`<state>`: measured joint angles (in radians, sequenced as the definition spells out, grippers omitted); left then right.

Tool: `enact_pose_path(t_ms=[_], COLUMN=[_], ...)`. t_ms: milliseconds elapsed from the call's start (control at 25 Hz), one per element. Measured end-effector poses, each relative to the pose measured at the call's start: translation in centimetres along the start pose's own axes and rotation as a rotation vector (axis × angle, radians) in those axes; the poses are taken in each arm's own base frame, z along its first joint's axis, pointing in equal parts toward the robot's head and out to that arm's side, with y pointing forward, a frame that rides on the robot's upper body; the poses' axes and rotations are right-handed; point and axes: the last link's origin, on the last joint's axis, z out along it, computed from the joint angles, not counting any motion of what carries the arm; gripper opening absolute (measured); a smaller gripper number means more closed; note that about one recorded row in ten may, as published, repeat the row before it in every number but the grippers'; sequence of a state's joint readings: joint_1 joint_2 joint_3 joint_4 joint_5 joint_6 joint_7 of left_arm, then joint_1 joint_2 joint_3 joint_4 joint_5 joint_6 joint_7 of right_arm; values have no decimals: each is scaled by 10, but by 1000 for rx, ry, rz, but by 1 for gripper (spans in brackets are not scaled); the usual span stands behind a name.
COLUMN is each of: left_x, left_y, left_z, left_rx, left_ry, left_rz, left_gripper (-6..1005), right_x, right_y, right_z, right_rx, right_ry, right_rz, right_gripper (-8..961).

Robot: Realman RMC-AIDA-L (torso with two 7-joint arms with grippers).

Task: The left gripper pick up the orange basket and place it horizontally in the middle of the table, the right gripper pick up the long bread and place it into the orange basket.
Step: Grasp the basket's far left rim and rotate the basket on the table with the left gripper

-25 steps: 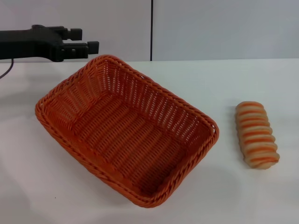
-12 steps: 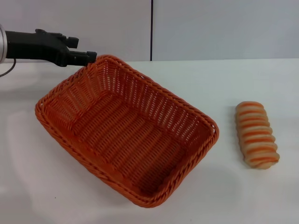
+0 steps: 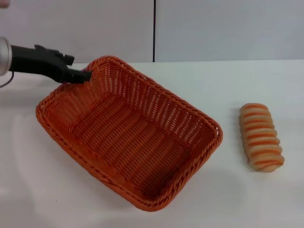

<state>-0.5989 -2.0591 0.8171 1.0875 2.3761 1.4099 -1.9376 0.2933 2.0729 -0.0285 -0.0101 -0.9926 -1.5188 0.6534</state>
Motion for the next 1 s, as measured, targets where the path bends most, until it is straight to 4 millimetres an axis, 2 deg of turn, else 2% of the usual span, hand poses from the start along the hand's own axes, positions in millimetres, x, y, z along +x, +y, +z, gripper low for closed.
enact_pose_path(t_ms=[440, 960, 1000], left_x=[-3, -4, -4], left_y=[1, 3, 3], left_z=[13, 15, 15], left_rx=[16, 12, 11], left_ry=[-55, -68, -70], left_rz=[23, 30, 33], left_gripper=[626, 542, 478], right_x=[2, -1, -1], right_y=[-3, -8, -8], right_z=[0, -1, -1], right_rx=[16, 47, 47], right_ry=[15, 0, 0], right_rz=[-3, -2, -2], right_gripper=[548, 547, 547])
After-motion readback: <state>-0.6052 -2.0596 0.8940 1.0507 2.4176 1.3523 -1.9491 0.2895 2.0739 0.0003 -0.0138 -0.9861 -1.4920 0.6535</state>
